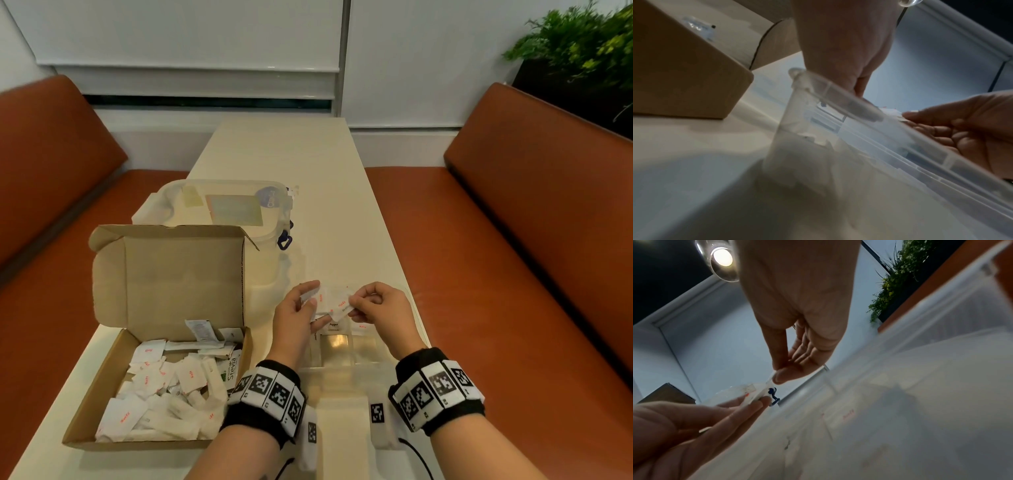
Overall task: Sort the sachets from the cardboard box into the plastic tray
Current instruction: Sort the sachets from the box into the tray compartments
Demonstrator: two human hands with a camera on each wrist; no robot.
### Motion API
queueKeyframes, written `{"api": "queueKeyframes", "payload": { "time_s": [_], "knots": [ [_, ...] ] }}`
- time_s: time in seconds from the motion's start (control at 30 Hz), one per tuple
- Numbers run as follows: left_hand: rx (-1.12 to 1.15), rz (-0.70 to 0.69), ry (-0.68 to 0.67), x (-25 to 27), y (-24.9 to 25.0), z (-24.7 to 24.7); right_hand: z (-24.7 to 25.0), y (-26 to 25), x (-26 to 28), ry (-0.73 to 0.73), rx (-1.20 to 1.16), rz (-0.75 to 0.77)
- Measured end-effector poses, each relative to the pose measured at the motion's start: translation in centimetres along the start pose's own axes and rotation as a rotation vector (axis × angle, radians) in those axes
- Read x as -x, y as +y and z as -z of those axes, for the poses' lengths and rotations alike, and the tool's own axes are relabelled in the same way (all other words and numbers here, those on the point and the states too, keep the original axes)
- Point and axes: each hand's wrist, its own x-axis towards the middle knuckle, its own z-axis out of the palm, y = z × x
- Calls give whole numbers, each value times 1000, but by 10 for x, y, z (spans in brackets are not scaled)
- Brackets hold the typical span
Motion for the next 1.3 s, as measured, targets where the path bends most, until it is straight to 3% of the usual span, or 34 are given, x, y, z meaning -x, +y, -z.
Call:
{"api": "queueKeyframes", "payload": {
  "time_s": [0.17,0.47,0.53,0.67,0.73,0.87,1.0,1.13,1.3],
  "knots": [
    [-42,18,39,-3,-1,-1,6,0,4,35,-125,1],
    [-131,62,-72,1,1,-11,6,1,12,-42,-189,-44],
    [-206,43,-79,1,1,-13,5,0,13,-54,-75,-24],
    [-282,29,-108,1,2,-13,9,-7,6,-100,403,128],
    [-249,17,-101,1,3,-13,10,-10,3,-112,420,129],
    [-235,15,-88,2,4,-14,14,-10,3,-50,235,88],
    [-272,24,-96,2,1,-14,12,-8,5,-94,314,100],
    [-277,1,-47,2,-4,-10,19,-5,-6,-11,648,130],
    [-264,-46,13,0,-7,-1,20,3,-13,-206,1037,83]
  ]
}}
